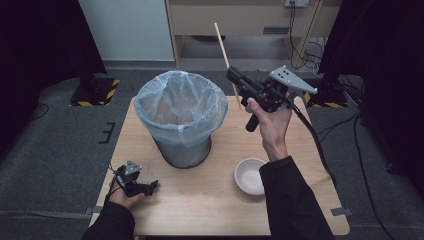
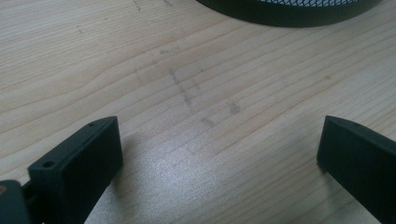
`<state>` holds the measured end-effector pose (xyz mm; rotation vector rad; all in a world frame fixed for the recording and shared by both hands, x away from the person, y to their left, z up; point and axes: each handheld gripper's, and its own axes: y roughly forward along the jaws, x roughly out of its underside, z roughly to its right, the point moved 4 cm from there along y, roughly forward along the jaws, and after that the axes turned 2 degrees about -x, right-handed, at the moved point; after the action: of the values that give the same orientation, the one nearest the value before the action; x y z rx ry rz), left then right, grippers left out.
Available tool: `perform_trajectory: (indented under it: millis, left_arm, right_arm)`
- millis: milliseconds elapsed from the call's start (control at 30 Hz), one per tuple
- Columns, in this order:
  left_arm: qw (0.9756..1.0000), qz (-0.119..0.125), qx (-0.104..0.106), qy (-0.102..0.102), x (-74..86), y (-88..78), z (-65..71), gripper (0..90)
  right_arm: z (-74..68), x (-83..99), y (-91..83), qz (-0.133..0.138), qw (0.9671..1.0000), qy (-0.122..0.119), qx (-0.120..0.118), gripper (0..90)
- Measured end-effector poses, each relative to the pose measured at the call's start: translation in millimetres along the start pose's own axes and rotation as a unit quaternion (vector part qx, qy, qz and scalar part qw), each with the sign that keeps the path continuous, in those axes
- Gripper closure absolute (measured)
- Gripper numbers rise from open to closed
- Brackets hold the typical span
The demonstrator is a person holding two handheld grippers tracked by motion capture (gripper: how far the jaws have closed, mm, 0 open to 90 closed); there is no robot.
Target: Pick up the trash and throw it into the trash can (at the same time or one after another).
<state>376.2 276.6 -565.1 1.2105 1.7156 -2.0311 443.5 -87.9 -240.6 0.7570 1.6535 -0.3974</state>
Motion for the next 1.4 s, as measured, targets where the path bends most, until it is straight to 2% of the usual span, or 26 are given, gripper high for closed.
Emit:
perform_trajectory:
  millis: [333,667,700,867,1000,1167,1400]
  left_arm:
    - [1.0000,0.001,0.000,-0.001,-0.1,0.1,0.1,0.0]
    - [1.0000,0.000,0.001,0.000,-0.2,0.2,-0.1,0.0]
    - [1.0000,0.000,0.001,0.000,-0.2,0.2,-0.1,0.0]
    - [1.0000,0.000,0.001,0.000,-0.2,0.2,-0.1,0.0]
    - [1.0000,0.001,0.001,0.001,-0.2,0.3,-0.1,0.0]
    - [1.0000,0.001,0.001,0.001,-0.2,0.3,-0.1,0.0]
    - [1.0000,0.001,0.001,0.001,-0.3,0.3,-0.1,0.0]
  right_arm:
    - [-8.8,1.5,20.3,-0.003,0.9999,-0.004,-0.010,85.7]
    - [-19.9,3.9,44.3,0.000,0.9998,0.000,-0.022,85.7]
    - [-20.5,4.4,46.7,0.003,0.9997,0.006,-0.024,85.7]
    - [-22.9,7.8,57.9,-0.001,0.9998,0.002,-0.020,85.6]
    - [-26.8,9.7,67.5,0.003,0.9997,0.009,-0.025,85.6]
    - [-31.9,14.1,80.3,-0.003,0.9996,-0.006,-0.026,85.6]
    - [-29.8,27.1,95.3,-0.012,0.9998,-0.005,-0.018,85.2]
